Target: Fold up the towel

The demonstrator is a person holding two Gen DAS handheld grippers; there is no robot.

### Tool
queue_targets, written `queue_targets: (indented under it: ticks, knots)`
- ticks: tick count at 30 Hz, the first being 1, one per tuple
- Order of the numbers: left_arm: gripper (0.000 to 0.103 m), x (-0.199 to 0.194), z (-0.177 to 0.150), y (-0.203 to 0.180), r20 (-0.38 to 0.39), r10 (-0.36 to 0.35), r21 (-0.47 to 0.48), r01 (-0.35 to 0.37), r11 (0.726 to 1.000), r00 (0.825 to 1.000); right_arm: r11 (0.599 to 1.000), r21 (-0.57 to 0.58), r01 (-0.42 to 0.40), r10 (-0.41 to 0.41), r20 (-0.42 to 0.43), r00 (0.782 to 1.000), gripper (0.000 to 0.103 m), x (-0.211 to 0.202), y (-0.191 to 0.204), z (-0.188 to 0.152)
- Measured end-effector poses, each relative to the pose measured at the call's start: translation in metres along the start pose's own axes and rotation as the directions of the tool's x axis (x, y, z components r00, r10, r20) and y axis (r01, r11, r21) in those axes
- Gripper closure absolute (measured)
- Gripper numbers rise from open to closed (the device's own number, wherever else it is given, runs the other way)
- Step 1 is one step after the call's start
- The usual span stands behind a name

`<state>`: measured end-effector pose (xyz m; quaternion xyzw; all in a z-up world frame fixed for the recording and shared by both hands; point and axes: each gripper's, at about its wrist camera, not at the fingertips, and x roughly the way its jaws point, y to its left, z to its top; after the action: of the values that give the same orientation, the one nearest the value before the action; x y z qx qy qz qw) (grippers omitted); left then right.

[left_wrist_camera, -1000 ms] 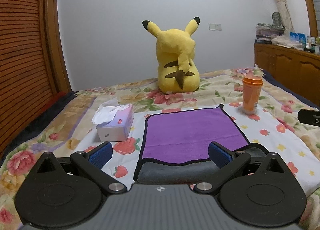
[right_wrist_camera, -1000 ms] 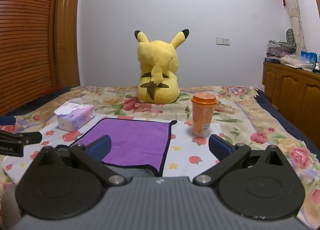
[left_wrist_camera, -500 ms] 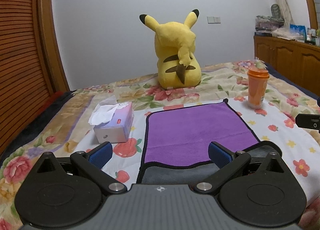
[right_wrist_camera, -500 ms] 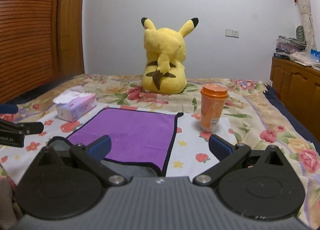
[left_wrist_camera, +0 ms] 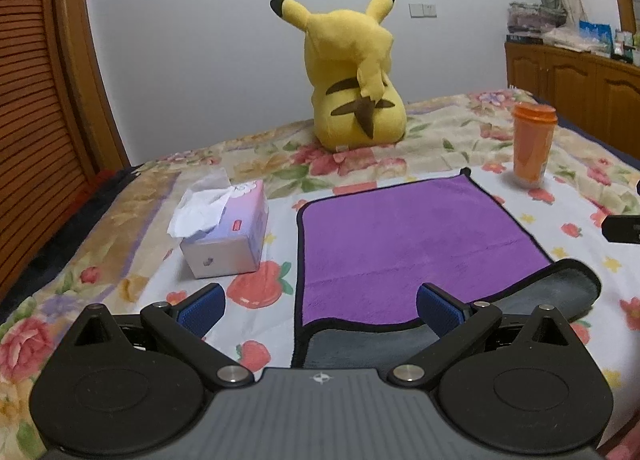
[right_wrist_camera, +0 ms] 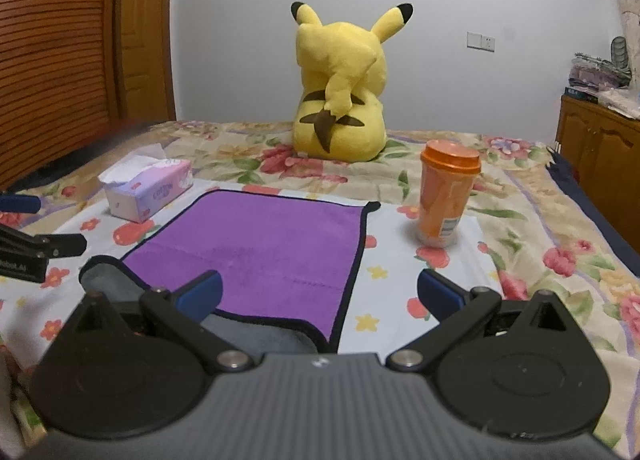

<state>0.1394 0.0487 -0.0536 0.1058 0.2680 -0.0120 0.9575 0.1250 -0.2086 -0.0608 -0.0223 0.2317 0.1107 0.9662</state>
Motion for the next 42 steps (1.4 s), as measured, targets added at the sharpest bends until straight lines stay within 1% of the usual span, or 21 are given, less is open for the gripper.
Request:
queue_targets:
  ticks: [7,15,22,25,27,31,32,33,34,37,42]
  knots:
    - [0.0,0.021,0.0,0.012,-0.042,-0.01,-0.005,0.01,1.0,0.999,1.0,-0.005,-0.016,0.016,-0.034,0.999,0.0,0.015,0.0,-0.002]
    - [0.0,0.044,-0.004,0.028,-0.094,-0.031,-0.032,0.028,0.999,0.995,1.0,-0.018,-0.025,0.023,-0.082,0.996,0.0,0.034,0.001,-0.004]
    - [0.0,0.057,-0.007,0.039,-0.122,-0.052,-0.069,0.044,0.997,0.991,1.0,-0.012,-0.025,0.024,-0.13,0.991,0.0,0.055,-0.004,-0.009]
    - [0.0,0.062,-0.007,0.043,-0.133,-0.044,-0.074,0.035,0.997,0.99,1.0,-0.004,-0.027,0.026,-0.153,0.988,0.0,0.063,-0.006,-0.012]
    - [0.0,0.066,-0.007,0.046,-0.14,-0.055,-0.093,0.042,0.995,0.989,1.0,0.0,-0.029,0.029,-0.167,0.986,0.0,0.067,-0.007,-0.013]
    - [0.005,0.073,-0.008,0.049,-0.161,-0.07,-0.107,0.053,0.993,0.984,0.999,0.013,-0.052,0.053,-0.2,0.978,0.002,0.073,-0.008,-0.016]
    - [0.007,0.074,-0.009,0.049,-0.168,-0.073,-0.107,0.055,0.993,0.983,0.998,0.016,-0.059,0.061,-0.207,0.976,0.005,0.074,-0.008,-0.016]
    - [0.009,0.076,-0.01,0.05,-0.176,-0.076,-0.111,0.057,0.992,0.981,0.997,0.022,-0.069,0.072,-0.218,0.973,0.013,0.076,-0.008,-0.017]
    - [0.009,0.078,-0.01,0.05,-0.185,-0.08,-0.113,0.06,0.992,0.98,0.997,0.028,-0.076,0.081,-0.227,0.971,0.015,0.076,-0.008,-0.017]
    - [0.014,0.081,-0.013,0.05,-0.204,-0.082,-0.111,0.06,0.992,0.976,0.996,0.035,-0.086,0.092,-0.244,0.965,0.015,0.078,-0.007,-0.019]
    - [0.025,0.084,-0.017,0.049,-0.228,-0.114,-0.121,0.088,0.989,0.967,0.993,0.05,-0.11,0.12,-0.273,0.955,0.015,0.081,-0.007,-0.021]
